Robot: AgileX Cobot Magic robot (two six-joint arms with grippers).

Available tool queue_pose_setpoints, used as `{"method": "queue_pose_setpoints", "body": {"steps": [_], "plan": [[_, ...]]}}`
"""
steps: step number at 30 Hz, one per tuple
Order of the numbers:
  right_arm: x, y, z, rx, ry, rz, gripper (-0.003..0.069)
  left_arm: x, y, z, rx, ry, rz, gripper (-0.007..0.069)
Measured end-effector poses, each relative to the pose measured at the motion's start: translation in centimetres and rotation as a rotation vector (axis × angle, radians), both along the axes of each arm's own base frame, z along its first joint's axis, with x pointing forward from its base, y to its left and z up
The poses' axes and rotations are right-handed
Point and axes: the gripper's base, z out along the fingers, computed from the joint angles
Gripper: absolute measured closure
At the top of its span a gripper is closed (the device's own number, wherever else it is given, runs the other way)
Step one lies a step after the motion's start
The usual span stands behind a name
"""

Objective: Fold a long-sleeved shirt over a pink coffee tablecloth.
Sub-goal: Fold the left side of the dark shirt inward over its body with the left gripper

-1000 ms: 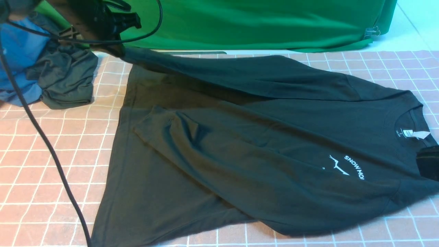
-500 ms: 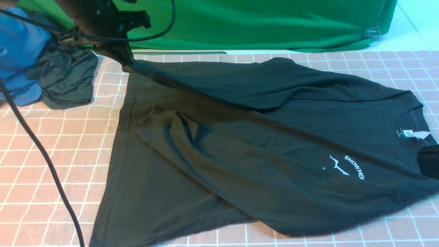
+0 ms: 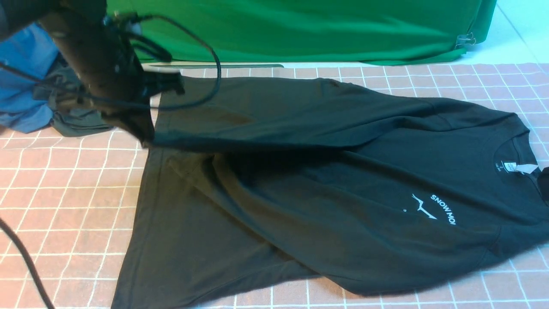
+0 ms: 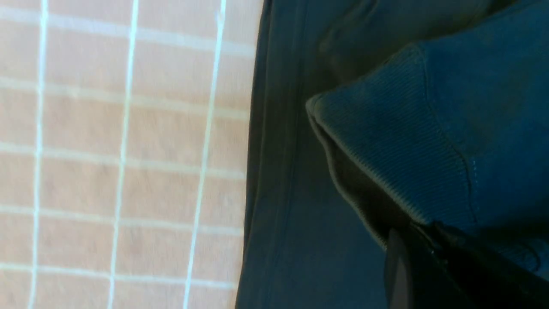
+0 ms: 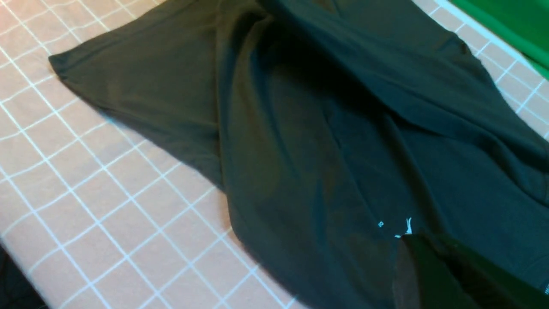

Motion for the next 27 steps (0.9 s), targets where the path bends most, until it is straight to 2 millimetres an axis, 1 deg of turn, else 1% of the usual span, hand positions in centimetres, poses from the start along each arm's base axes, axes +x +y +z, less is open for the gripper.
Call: {"method": "queue_pose_setpoints", "body": {"steps": [1, 2, 4, 14, 19, 22, 24, 27], "plan": [[0.0, 0.0, 0.0, 0.001, -0.001, 0.000, 0.0623, -0.2, 0.0, -0.4, 0.000, 0.014, -0.001, 0.0594], [0.0, 0.0, 0.0, -0.001, -0.002, 0.000, 0.0623, -0.6, 0.0, -1.4, 0.004, 0.053, -0.001, 0.0594], [0.0, 0.0, 0.0, 0.001, -0.002, -0.001, 0.0623, -1.1, 0.1, -2.5, 0.009, 0.091, 0.000, 0.0594], [0.1, 0.0, 0.1, 0.002, -0.010, -0.005, 0.0623, -2.5, -0.1, -5.9, -0.023, 0.159, 0.016, 0.0594], [0.1, 0.0, 0.1, 0.003, -0.012, -0.005, 0.0623, -3.0, -0.1, -6.8, -0.022, 0.179, 0.017, 0.0594], [0.1, 0.0, 0.1, 0.013, -0.012, -0.010, 0.0623, -3.1, -0.1, -7.0, -0.021, 0.186, 0.017, 0.0589], [0.1, 0.0, 0.2, 0.019, -0.016, -0.012, 0.0623, -3.2, -0.2, -7.1, -0.021, 0.192, 0.016, 0.0567], [0.2, 0.0, 0.2, 0.028, -0.017, -0.017, 0.0623, -3.3, -0.1, -7.0, -0.017, 0.208, 0.015, 0.0491]]}}
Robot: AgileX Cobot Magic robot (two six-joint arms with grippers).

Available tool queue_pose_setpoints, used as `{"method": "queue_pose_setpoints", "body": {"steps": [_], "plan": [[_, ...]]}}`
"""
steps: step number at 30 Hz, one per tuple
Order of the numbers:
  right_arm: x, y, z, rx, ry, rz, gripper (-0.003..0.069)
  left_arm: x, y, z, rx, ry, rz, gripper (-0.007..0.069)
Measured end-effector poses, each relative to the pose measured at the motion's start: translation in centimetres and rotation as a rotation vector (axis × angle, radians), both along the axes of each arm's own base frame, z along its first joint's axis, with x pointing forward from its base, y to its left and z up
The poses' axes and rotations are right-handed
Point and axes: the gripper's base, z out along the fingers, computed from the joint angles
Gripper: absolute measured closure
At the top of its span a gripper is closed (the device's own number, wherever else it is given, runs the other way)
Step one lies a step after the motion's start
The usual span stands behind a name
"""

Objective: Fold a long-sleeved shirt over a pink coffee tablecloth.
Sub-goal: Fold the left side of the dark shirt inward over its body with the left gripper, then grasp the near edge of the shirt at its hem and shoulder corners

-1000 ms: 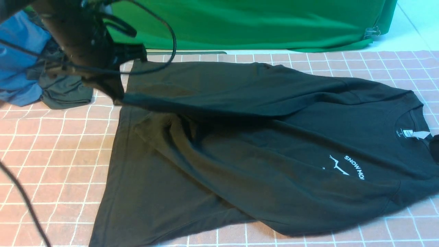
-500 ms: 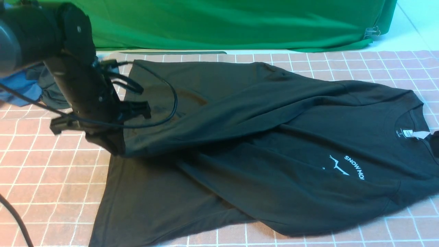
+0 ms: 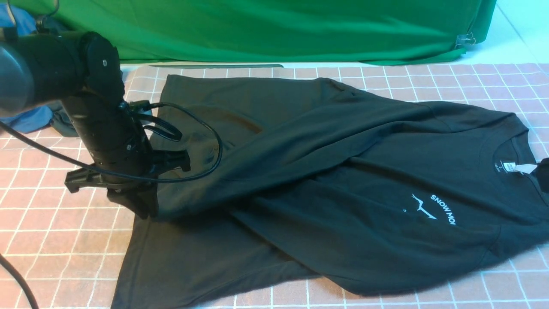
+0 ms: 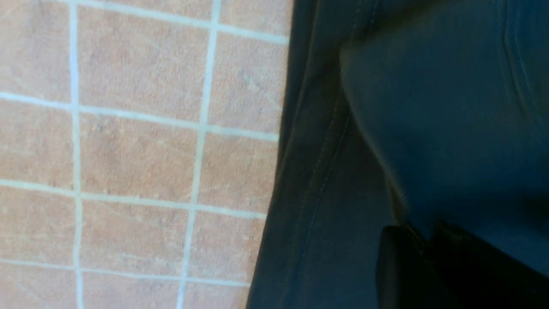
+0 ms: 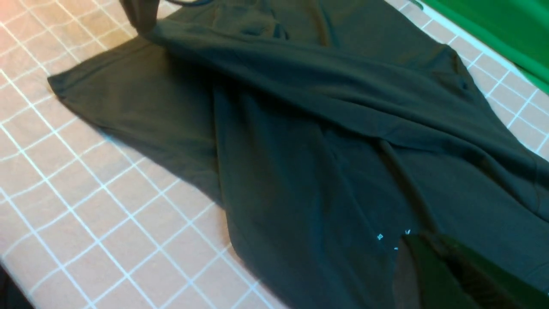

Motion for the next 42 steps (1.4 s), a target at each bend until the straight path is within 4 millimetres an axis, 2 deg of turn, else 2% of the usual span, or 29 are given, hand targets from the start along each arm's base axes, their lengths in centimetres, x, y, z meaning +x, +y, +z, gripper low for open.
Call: {"method": "queue_pose_setpoints", "body": {"steps": [2, 3, 6, 9, 12, 14, 15, 16, 18, 21, 25, 30, 34, 38, 39, 42], "plan": [[0.0, 0.0, 0.0, 0.002, 0.000, -0.001, 0.0623, 0.0, 0.1, 0.0, 0.009, 0.003, -0.005, 0.0439], [0.0, 0.0, 0.0, 0.004, 0.001, -0.002, 0.0623, 0.0, 0.2, 0.0, 0.028, 0.003, -0.014, 0.0383], [0.0, 0.0, 0.0, 0.025, 0.016, -0.019, 0.0623, -0.3, 0.5, 0.0, 0.058, 0.034, -0.027, 0.0281], [0.0, 0.0, 0.0, 0.069, 0.052, -0.057, 0.0623, -0.6, 0.6, 0.3, 0.065, 0.046, -0.029, 0.0251], [0.7, 0.1, -0.5, 0.036, 0.122, -0.118, 0.0623, -1.2, 0.5, 1.7, 0.044, 0.007, -0.022, 0.0308], [1.5, 0.2, -0.7, -0.028, 0.168, -0.163, 0.0623, -2.0, 0.4, 3.2, 0.002, -0.073, -0.011, 0.0413], [1.6, 0.1, -0.8, -0.037, 0.170, -0.170, 0.0623, -2.1, 0.4, 3.3, -0.002, -0.081, -0.009, 0.0424], [2.2, 0.2, -0.8, -0.075, 0.191, -0.190, 0.0623, -2.9, 0.4, 4.1, -0.021, -0.132, -0.003, 0.0494], [3.2, 0.5, -0.8, -0.127, 0.210, -0.226, 0.0623, -4.5, 0.5, 5.0, -0.041, -0.198, -0.002, 0.0580], [4.1, 0.9, -0.8, -0.161, 0.225, -0.240, 0.0623, -6.7, 0.8, 5.2, -0.061, -0.234, 0.007, 0.0609], [5.8, 1.2, -1.3, -0.199, 0.251, -0.277, 0.0623, -10.1, 1.0, 3.5, -0.081, -0.195, -0.009, 0.0612], [8.5, -0.5, -2.7, -0.233, 0.328, -0.403, 0.0623, -12.2, 1.3, 1.0, -0.072, -0.155, -0.012, 0.0604], [10.6, -2.3, -4.3, -0.172, 0.468, -0.437, 0.0623, -13.2, 1.5, -1.0, -0.066, -0.151, -0.003, 0.0518], [11.3, -2.9, -4.6, -0.047, 0.534, -0.379, 0.0623, -13.6, 1.8, -2.1, -0.048, -0.163, 0.024, 0.0382], [11.3, -2.9, -4.6, -0.043, 0.535, -0.376, 0.0623, -13.6, 1.8, -2.1, -0.046, -0.164, 0.028, 0.0372], [11.4, -2.7, -4.5, -0.008, 0.536, -0.335, 0.0623, -13.4, 2.3, -2.3, -0.002, -0.194, 0.046, 0.0214]]}}
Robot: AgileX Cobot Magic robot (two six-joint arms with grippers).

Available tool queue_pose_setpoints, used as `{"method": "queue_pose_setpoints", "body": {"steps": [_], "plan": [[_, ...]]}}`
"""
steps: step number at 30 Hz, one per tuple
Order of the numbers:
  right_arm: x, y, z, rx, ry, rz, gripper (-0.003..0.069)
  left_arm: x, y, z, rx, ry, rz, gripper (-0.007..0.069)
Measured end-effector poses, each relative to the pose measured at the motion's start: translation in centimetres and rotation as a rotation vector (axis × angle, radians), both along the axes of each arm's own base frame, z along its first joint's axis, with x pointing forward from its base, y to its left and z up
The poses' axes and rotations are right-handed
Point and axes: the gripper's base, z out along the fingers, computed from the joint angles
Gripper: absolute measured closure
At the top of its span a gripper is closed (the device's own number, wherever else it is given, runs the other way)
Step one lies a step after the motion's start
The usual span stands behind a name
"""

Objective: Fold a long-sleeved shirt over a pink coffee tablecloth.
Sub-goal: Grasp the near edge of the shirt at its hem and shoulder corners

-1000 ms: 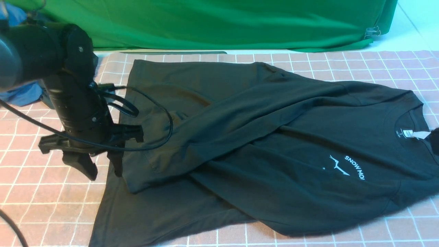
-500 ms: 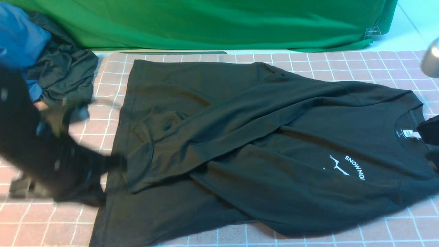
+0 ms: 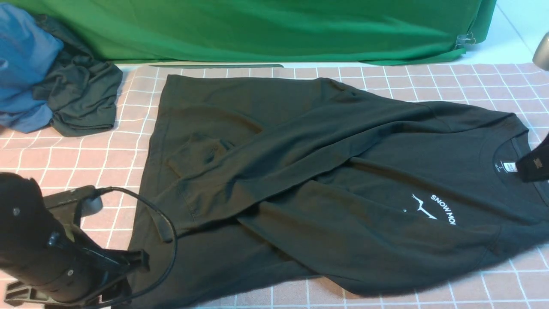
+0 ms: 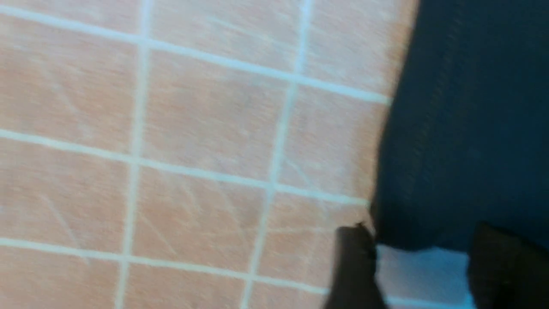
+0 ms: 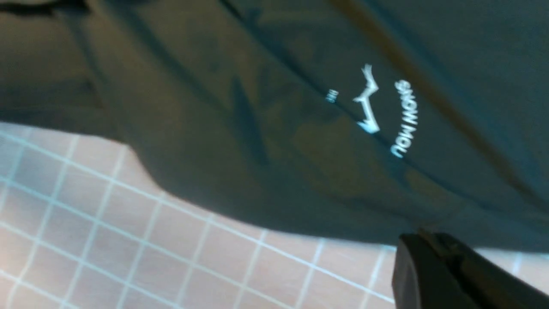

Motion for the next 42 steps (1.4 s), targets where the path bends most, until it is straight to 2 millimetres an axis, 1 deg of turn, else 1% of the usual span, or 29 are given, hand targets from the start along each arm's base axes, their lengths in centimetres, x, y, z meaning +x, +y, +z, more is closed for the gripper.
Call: {"method": "queue_pose_setpoints", "body": {"steps": [2, 3, 4, 5, 7, 8, 11, 14, 17, 18, 20, 21, 23, 24, 25, 27, 31, 35, 37, 38, 40, 41, 42], "plan": [[0.0, 0.1, 0.0, 0.007, -0.002, 0.010, 0.0623, 0.2, 0.1, 0.0, 0.012, -0.028, -0.005, 0.0134], [0.0, 0.1, 0.0, 0.006, -0.003, 0.012, 0.0623, 0.3, 0.1, 0.0, 0.013, -0.030, -0.005, 0.0120], [0.0, 0.1, 0.0, 0.005, -0.005, 0.018, 0.0623, 0.4, 0.1, -0.1, 0.017, -0.034, -0.008, 0.0082], [0.0, 0.1, 0.0, 0.005, -0.005, 0.018, 0.0623, 0.5, 0.1, -0.2, 0.018, -0.030, -0.008, 0.0067], [0.0, 0.1, 0.0, 0.001, -0.008, 0.026, 0.0623, 0.7, 0.1, -0.8, 0.024, -0.004, -0.010, 0.0049], [0.0, 0.1, 0.0, 0.000, -0.008, 0.028, 0.0623, 0.8, 0.1, -0.9, 0.024, -0.001, -0.010, 0.0049], [0.0, 0.1, 0.0, -0.008, -0.014, 0.044, 0.0623, 1.3, -0.1, -2.3, 0.021, 0.051, -0.013, 0.0057], [0.0, 0.1, 0.0, -0.016, -0.019, 0.060, 0.0623, 1.5, -0.3, -3.1, 0.007, 0.081, -0.054, 0.0103], [0.0, 0.1, 0.0, -0.015, -0.022, 0.062, 0.0623, 1.5, -0.4, -3.4, 0.011, 0.098, -0.098, 0.0173], [0.0, 0.1, 0.1, -0.014, -0.026, 0.060, 0.0623, 1.5, -0.4, -3.4, 0.016, 0.102, -0.120, 0.0244], [0.1, 0.1, 0.1, -0.014, -0.028, 0.060, 0.0623, 1.5, -0.4, -3.5, 0.015, 0.101, -0.130, 0.0346], [0.1, 0.1, 0.1, -0.013, -0.028, 0.060, 0.0623, 1.5, -0.4, -3.4, 0.011, 0.101, -0.128, 0.0420], [0.0, 0.1, 0.1, -0.014, -0.025, 0.061, 0.0623, 1.5, -0.5, -3.4, 0.003, 0.100, -0.122, 0.0528], [0.0, 0.1, 0.1, -0.014, -0.024, 0.061, 0.0623, 1.5, -0.5, -3.4, 0.003, 0.100, -0.122, 0.0536], [-0.1, 0.1, 0.0, -0.014, -0.013, 0.064, 0.0623, 1.6, -0.5, -3.2, 0.003, 0.105, -0.123, 0.0575], [-0.2, 0.1, -0.1, -0.014, 0.008, 0.068, 0.0623, 1.6, -0.5, -2.6, 0.004, 0.108, -0.128, 0.0590], [-0.7, 0.2, -0.2, 0.000, 0.069, 0.044, 0.0623, 1.5, -0.4, -0.7, 0.010, 0.069, -0.138, 0.0593], [-0.9, 0.1, -0.7, 0.014, 0.112, 0.009, 0.0610, 1.1, -0.3, 0.4, 0.016, 0.025, -0.144, 0.0593], [-1.2, 0.1, -2.0, 0.016, 0.160, -0.006, 0.0570, 0.9, -0.1, 0.9, 0.030, 0.003, -0.153, 0.0593], [-1.2, 0.1, -2.2, 0.016, 0.164, -0.009, 0.0558, 0.9, -0.1, 1.0, 0.032, 0.000, -0.155, 0.0593], [-1.5, 0.0, -4.5, 0.011, 0.206, -0.035, 0.0473, 0.8, -0.1, 1.2, 0.034, -0.011, -0.150, 0.0593], [-1.5, 0.0, -4.7, 0.010, 0.208, -0.042, 0.0454, 0.8, -0.1, 1.3, 0.035, -0.013, -0.150, 0.0593], [-1.5, -0.2, -6.3, 0.008, 0.219, -0.078, 0.0378, 0.8, 0.0, 1.3, 0.035, -0.017, -0.147, 0.0593]]}}
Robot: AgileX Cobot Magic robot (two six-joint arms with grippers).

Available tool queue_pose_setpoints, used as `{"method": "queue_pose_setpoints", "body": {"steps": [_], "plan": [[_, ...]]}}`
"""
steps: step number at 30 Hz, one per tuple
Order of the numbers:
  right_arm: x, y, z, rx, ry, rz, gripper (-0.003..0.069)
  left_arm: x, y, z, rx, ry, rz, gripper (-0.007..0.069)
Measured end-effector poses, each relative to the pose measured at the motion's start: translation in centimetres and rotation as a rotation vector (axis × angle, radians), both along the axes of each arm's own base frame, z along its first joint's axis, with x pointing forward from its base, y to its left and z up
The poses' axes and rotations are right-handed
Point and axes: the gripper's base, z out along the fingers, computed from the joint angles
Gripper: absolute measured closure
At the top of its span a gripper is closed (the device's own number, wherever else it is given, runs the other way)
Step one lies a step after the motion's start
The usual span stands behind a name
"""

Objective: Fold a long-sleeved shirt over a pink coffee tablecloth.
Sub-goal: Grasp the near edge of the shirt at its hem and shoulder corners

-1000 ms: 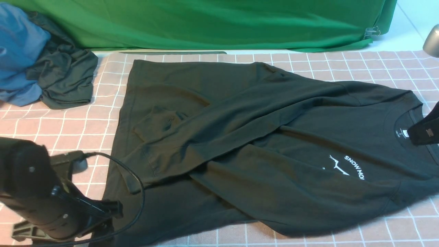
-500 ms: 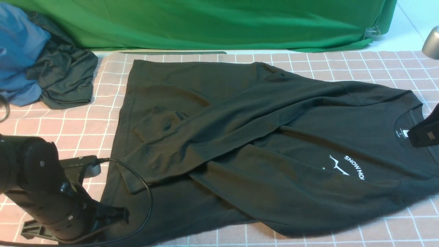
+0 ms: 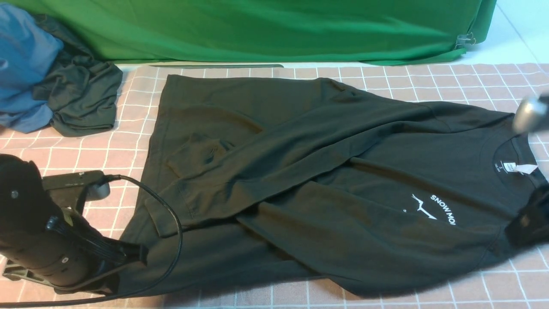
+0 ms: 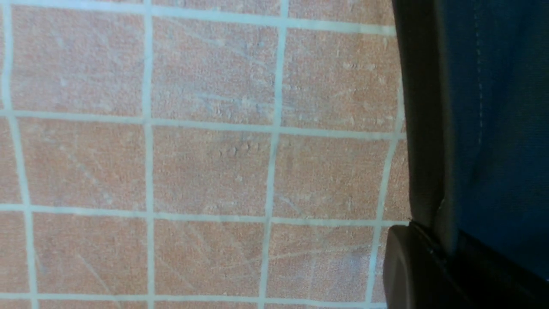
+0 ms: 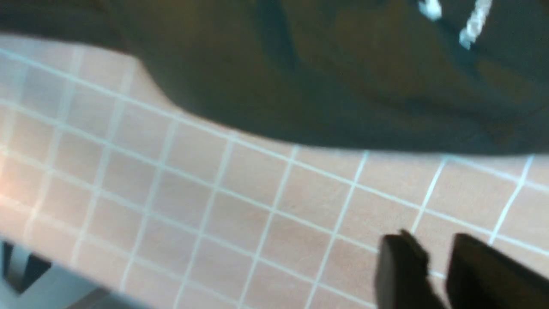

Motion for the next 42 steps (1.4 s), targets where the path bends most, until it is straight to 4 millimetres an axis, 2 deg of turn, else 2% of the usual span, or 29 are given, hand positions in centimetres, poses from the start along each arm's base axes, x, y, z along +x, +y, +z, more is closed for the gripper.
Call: {"method": "queue_pose_setpoints", "body": {"steps": [2, 4, 7, 13, 19, 26, 29, 32, 35, 37, 42], "plan": [[0.0, -0.1, -2.2, -0.006, 0.030, -0.039, 0.0298, 0.0, 0.0, 0.0, -0.001, -0.001, 0.003, 0.0593], [0.1, -0.2, -4.2, -0.013, 0.067, -0.066, 0.0258, 0.0, 0.0, 0.0, -0.001, -0.001, 0.004, 0.0593], [0.6, -0.3, -7.1, -0.027, 0.121, -0.102, 0.0237, 0.0, 0.0, 0.0, -0.001, -0.005, 0.004, 0.0593], [2.6, 0.0, -10.1, -0.004, 0.149, -0.172, 0.0230, 0.1, 0.0, 0.0, -0.004, -0.016, 0.007, 0.0593], [4.0, 0.3, -12.3, 0.025, 0.160, -0.212, 0.0230, 0.2, 0.0, 0.1, -0.004, -0.020, 0.007, 0.0593], [4.7, 0.3, -12.6, 0.034, 0.105, -0.236, 0.0233, 0.2, 0.0, 0.1, -0.005, -0.030, 0.009, 0.0593], [5.0, 0.2, -12.6, 0.027, 0.073, -0.233, 0.0303, 0.3, 0.0, 0.1, -0.006, -0.033, 0.009, 0.0593], [5.3, 0.1, -12.6, 0.019, 0.033, -0.227, 0.0473, 0.4, 0.0, 0.1, -0.007, -0.041, 0.010, 0.0593], [5.6, 0.0, -12.5, 0.017, 0.003, -0.235, 0.0589, 0.4, 0.0, 0.1, -0.008, -0.044, 0.010, 0.0593], [5.7, 0.0, -12.5, 0.011, -0.013, -0.223, 0.0616, 0.4, 0.0, 0.1, -0.008, -0.045, 0.010, 0.0593], [5.5, 0.0, -12.3, 0.001, 0.021, -0.169, 0.0619, 0.4, 0.0, 0.1, 0.003, -0.042, 0.004, 0.0593]]}}
